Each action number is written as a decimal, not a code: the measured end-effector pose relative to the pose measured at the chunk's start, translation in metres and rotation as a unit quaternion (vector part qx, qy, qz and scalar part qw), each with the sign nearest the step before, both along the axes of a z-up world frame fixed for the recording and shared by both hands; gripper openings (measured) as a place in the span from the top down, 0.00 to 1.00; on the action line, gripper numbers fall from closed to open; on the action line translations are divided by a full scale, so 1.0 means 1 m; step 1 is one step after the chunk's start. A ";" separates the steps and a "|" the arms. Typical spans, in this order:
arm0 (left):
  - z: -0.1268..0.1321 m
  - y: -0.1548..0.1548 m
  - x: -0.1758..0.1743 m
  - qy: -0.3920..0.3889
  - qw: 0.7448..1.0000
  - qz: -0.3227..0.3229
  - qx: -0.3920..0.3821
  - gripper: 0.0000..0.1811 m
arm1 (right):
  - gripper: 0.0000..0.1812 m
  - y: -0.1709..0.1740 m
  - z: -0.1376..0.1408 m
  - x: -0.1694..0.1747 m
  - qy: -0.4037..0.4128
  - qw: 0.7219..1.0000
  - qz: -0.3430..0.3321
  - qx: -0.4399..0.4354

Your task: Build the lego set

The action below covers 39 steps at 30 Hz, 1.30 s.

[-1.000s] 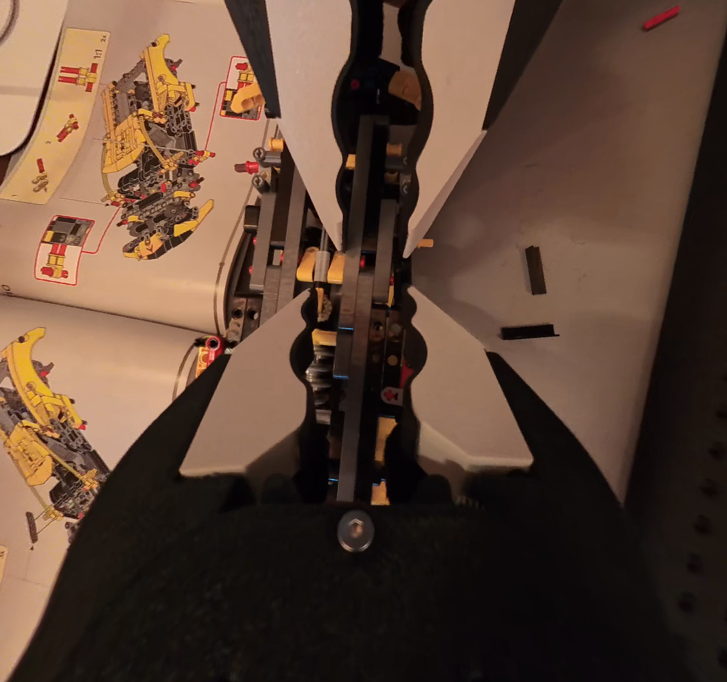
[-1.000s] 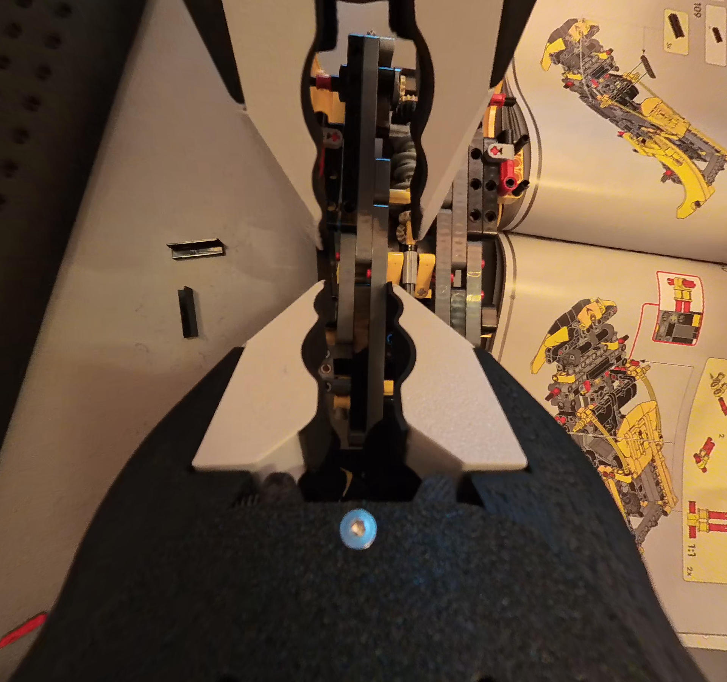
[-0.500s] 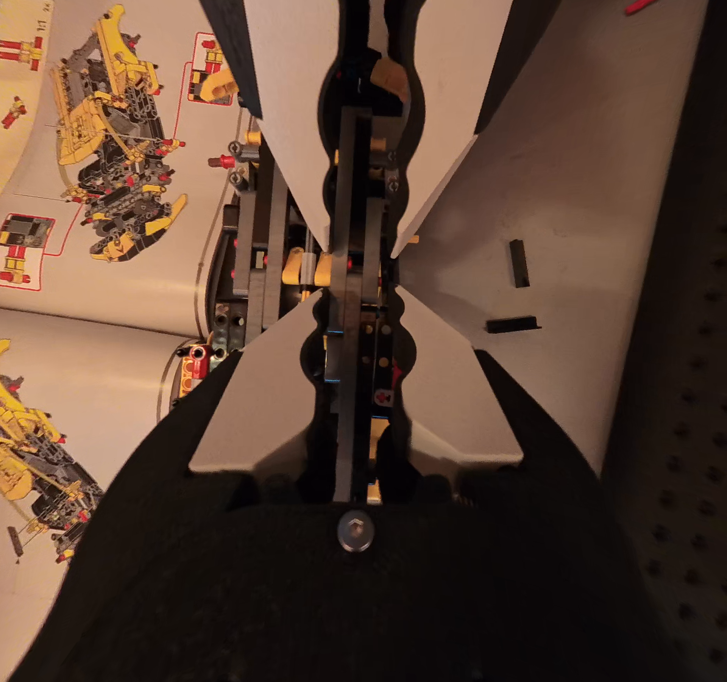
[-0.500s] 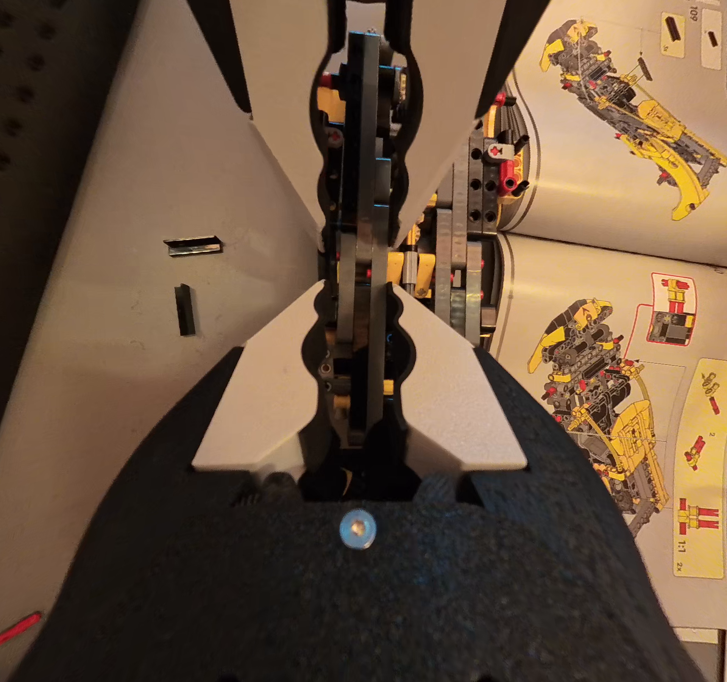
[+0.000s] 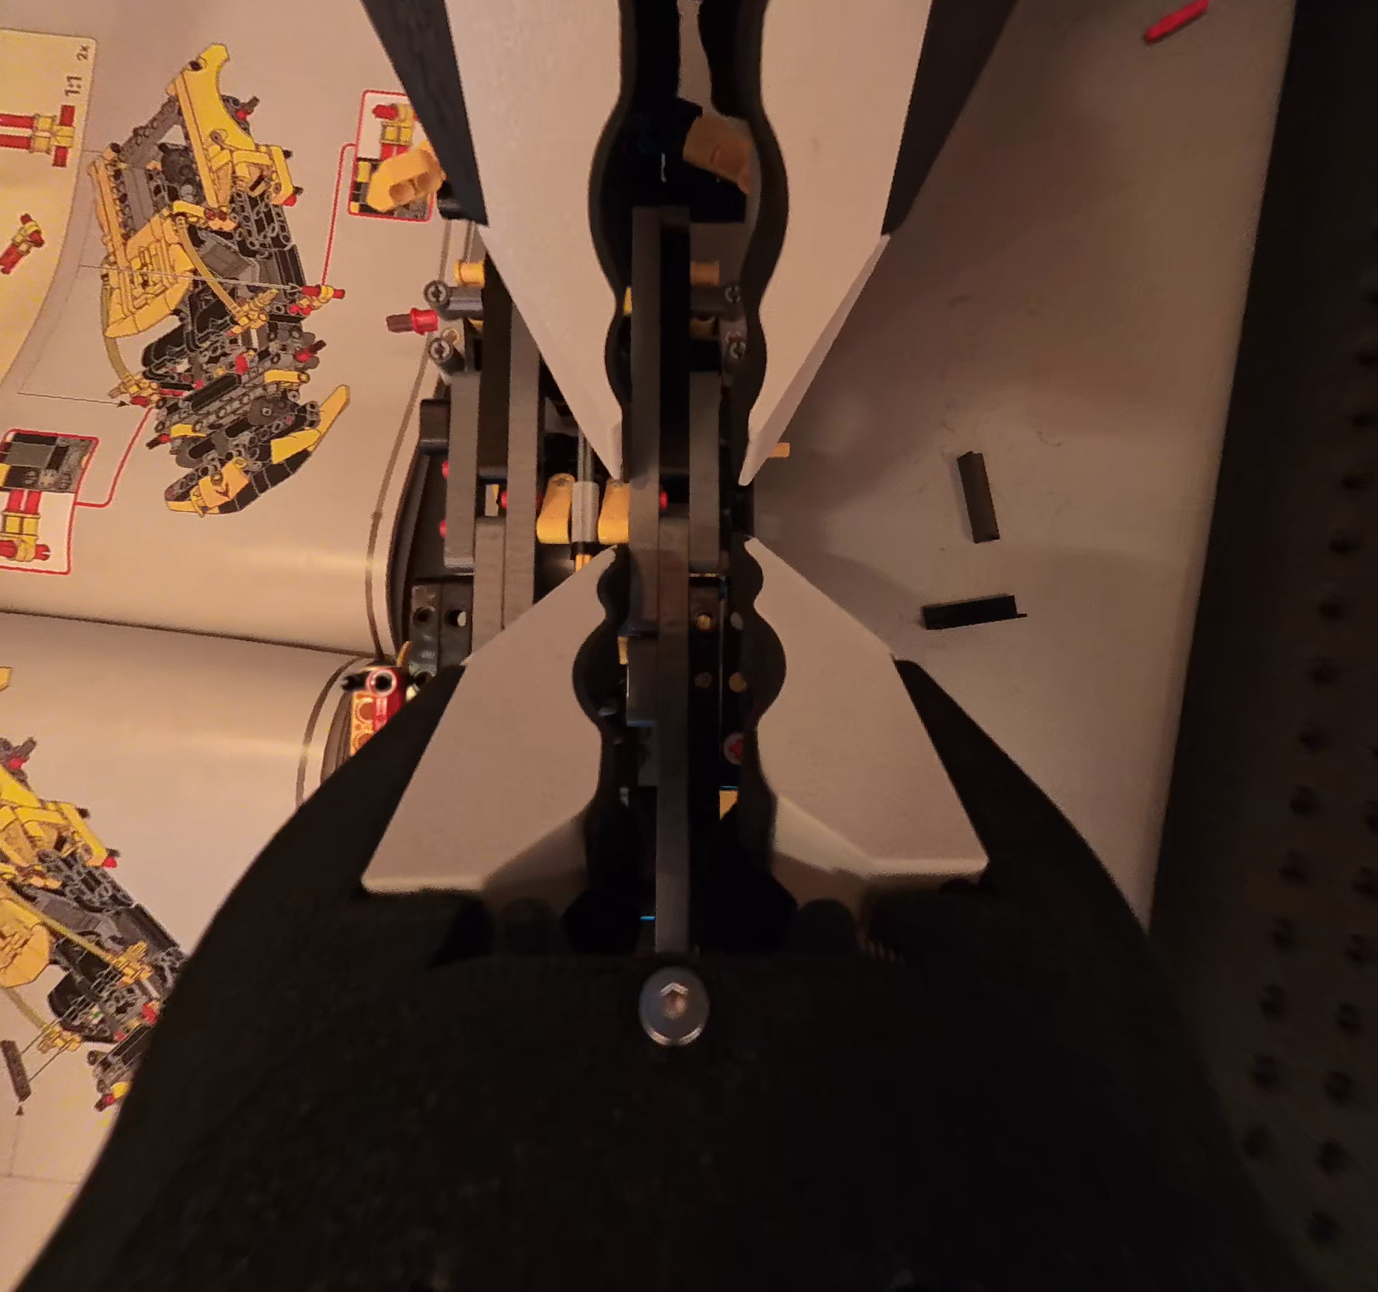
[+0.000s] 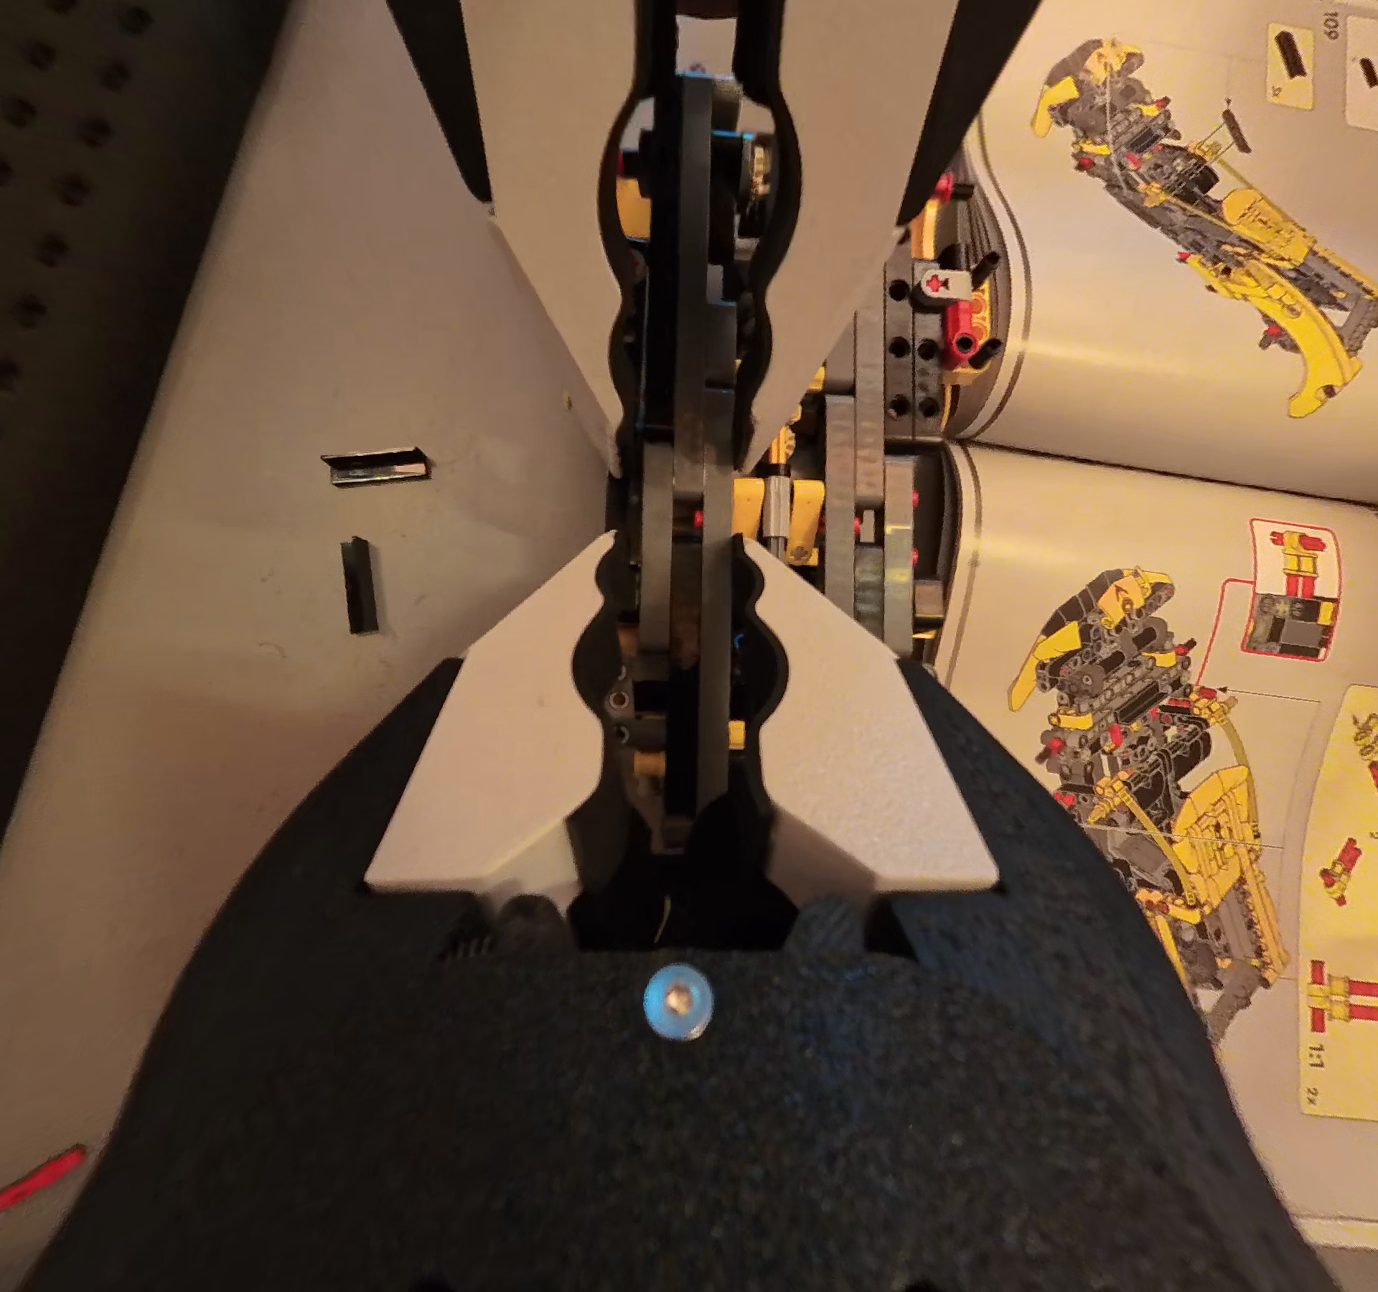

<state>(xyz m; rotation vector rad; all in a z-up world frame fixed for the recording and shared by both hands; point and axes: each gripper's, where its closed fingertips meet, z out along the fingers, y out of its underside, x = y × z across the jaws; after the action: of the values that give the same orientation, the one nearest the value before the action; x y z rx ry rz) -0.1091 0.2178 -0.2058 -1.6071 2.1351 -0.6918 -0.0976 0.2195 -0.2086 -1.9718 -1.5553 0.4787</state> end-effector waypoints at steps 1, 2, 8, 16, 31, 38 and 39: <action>0.000 0.000 0.000 0.001 1.000 0.001 0.000 0.85 | 0.86 0.000 0.001 -0.001 0.007 1.000 -0.001 -0.004; 0.001 0.001 0.000 0.001 1.000 0.005 -0.001 0.85 | 0.86 0.001 0.002 -0.001 0.017 1.000 -0.008 -0.007; 0.019 -0.008 -0.007 -0.056 0.998 0.027 0.004 0.82 | 0.82 -0.022 0.033 0.009 0.058 0.997 -0.044 0.032; 0.027 -0.054 -0.049 -0.146 0.984 0.067 -0.076 0.82 | 0.87 -0.110 -0.038 -0.014 0.012 0.998 -0.034 -0.052; -0.007 -0.099 -0.056 -0.161 0.978 0.068 -0.115 0.85 | 1.00 -0.103 -0.051 -0.018 -0.008 0.998 -0.057 -0.038; -0.021 -0.097 -0.054 -0.133 0.989 0.044 -0.049 0.85 | 1.00 -0.102 -0.046 -0.022 0.040 0.992 -0.081 -0.088; -0.022 -0.095 -0.054 -0.131 0.990 0.044 -0.041 0.85 | 1.00 -0.101 -0.041 -0.023 0.059 0.990 -0.084 -0.092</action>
<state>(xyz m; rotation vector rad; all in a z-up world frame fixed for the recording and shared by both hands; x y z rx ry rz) -0.1628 0.1231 -0.2281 -1.5438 1.8596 -0.9178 -0.1203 0.1182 -0.2494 -2.1489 -1.2988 0.6775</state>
